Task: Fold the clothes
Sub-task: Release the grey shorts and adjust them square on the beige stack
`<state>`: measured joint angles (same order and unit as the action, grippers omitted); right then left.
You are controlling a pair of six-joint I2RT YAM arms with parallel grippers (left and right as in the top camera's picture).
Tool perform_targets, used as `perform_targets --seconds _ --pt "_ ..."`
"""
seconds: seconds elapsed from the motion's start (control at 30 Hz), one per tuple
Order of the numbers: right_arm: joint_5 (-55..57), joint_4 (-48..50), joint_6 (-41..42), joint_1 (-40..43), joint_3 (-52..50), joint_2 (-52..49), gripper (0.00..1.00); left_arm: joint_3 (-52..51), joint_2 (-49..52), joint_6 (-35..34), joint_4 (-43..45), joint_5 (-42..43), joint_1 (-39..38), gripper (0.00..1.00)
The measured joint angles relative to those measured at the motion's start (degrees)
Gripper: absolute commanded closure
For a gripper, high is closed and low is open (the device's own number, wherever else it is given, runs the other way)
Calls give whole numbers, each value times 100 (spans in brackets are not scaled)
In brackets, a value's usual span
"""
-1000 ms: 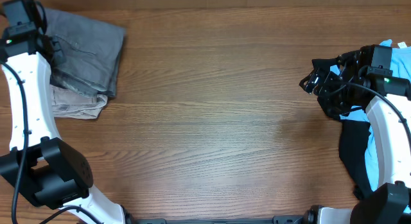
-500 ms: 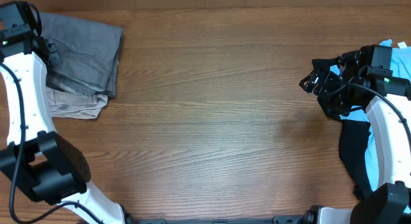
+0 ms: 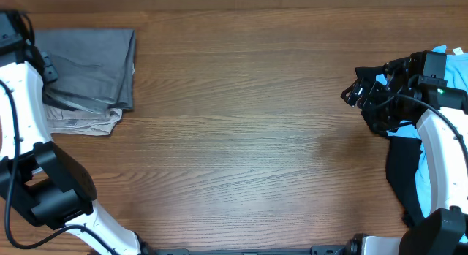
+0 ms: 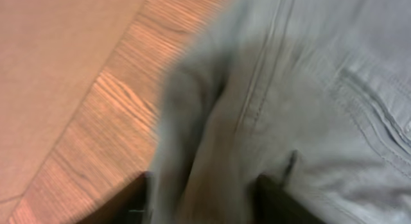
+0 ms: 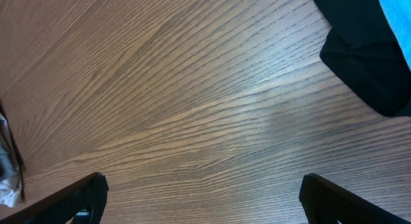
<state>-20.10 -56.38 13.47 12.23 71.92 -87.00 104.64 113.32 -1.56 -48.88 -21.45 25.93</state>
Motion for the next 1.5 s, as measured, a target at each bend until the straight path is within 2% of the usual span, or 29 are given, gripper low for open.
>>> perform_targets --seconds 0.17,0.2,0.23,0.27,0.3,0.37,0.4,0.63,0.73,0.87,1.17,1.3,1.5 --pt "-2 0 0 0 0 0 0 17 0 -319 31 -59 197 0" --pt "0 -2 0 0 0 0 0 20 0 -380 13 -13 232 5" --pt "-2 -2 4 2 0 0 0 31 0 -428 -15 57 256 14" --pt "-4 0 0 0 0 0 0 35 0 -485 -35 151 264 38" --pt "-4 2 -2 0 0 0 0 42 0 -527 -74 313 269 72" --pt "-2 0 0 0 0 0 0 48 0 -608 -162 656 267 92" --pt "-2 0 2 0 0 0 0 52 0 -623 -236 881 267 96" --pt "-2 -2 2 0 0 0 0 50 0 -708 -428 2990 245 96" --pt "-4 2 2 0 0 0 0 -72 -4 -713 -407 3530 177 96" --pt "-2 0 2 0 0 0 0 -575 -4 -715 -249 3880 26 96" --pt "-2 0 0 0 0 0 0 -2159 -4 -737 898 4570 -208 96" --pt "-2 -2 -2 0 0 0 0 -2179 -4 -748 861 4946 -140 96" --pt "-4 -2 0 0 0 0 0 -1449 -59 -752 157 5405 297 96"
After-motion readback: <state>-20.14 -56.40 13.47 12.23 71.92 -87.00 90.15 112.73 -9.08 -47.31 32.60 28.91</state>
